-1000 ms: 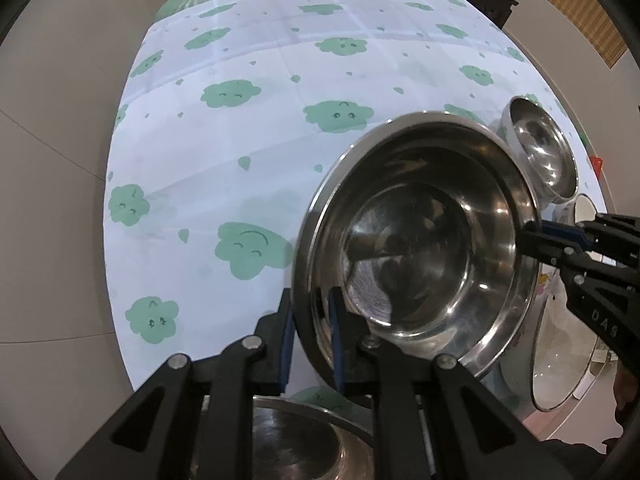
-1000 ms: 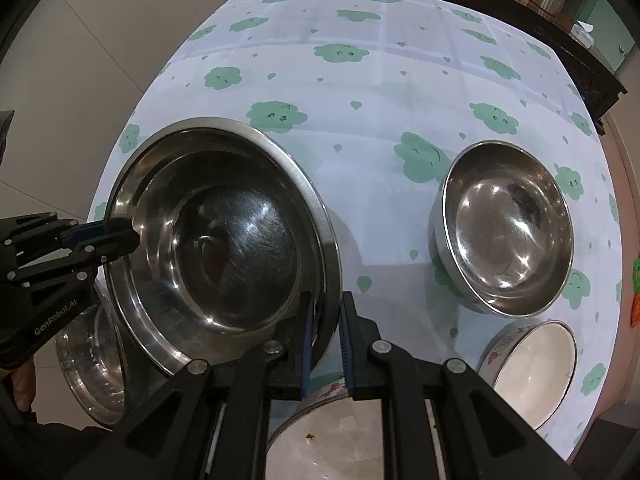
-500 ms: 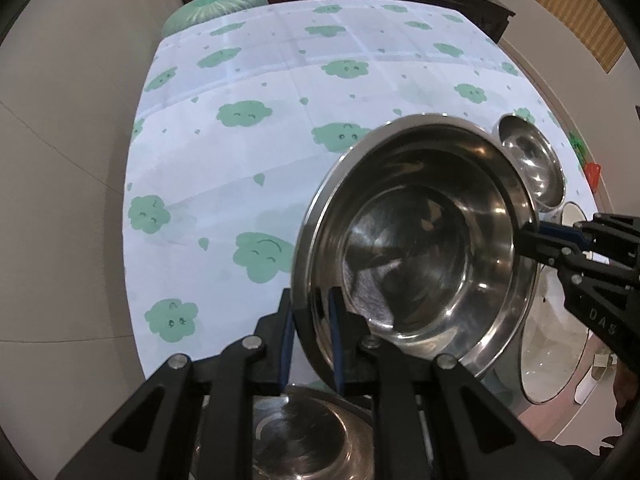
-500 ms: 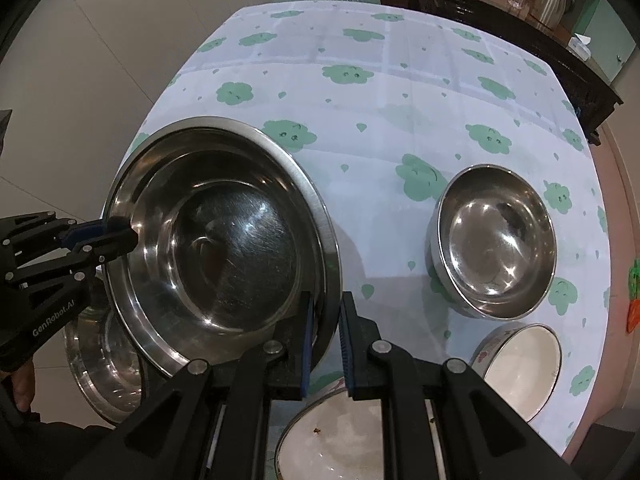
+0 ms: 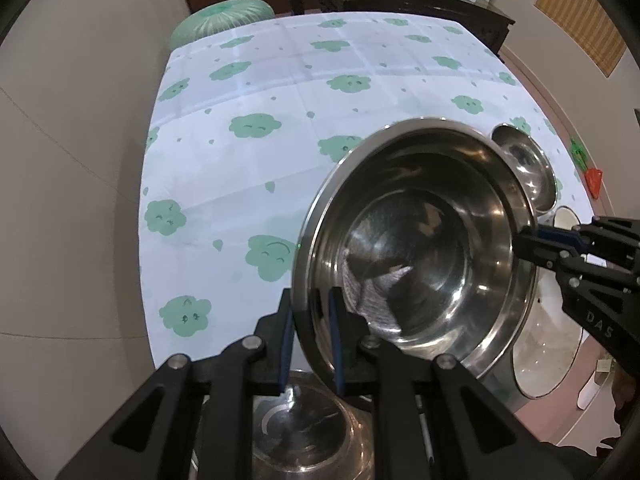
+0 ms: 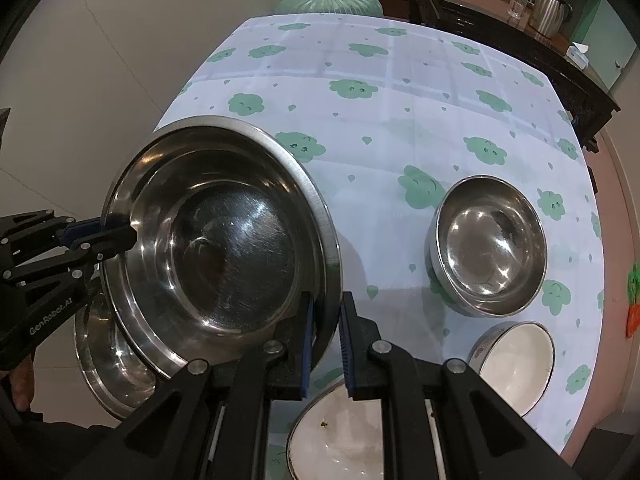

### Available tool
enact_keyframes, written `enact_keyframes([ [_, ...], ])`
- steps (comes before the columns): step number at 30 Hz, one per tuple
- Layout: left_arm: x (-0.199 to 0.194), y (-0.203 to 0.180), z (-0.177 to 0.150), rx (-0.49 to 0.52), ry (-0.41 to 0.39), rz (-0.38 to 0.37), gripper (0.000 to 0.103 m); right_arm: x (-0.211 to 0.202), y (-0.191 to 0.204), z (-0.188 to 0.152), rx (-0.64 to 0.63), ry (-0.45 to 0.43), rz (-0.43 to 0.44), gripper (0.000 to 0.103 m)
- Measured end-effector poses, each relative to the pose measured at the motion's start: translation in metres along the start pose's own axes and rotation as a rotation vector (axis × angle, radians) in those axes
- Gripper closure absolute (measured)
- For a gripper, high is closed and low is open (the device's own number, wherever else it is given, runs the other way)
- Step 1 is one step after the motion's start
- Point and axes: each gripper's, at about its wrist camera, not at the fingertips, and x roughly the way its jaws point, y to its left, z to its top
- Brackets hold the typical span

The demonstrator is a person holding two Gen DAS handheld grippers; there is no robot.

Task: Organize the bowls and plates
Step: 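Lower the held steel bowl with both grippers into the other steel bowl, then lower the large steel bowl further into the other steel bowl with both grippers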

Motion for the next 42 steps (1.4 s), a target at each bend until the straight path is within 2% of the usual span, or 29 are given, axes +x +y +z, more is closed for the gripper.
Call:
enact_keyframes([
  [19, -0.027, 0.003, -0.011, -0.028, -0.035, 0.028, 0.090, -0.025, 0.011, -0.004, -0.037, -0.033, 0.010, 0.089],
  [42, -0.058, 0.029, -0.045, -0.086, -0.067, 0.070, 0.090, -0.045, 0.053, -0.017, -0.107, -0.041, 0.043, 0.089],
])
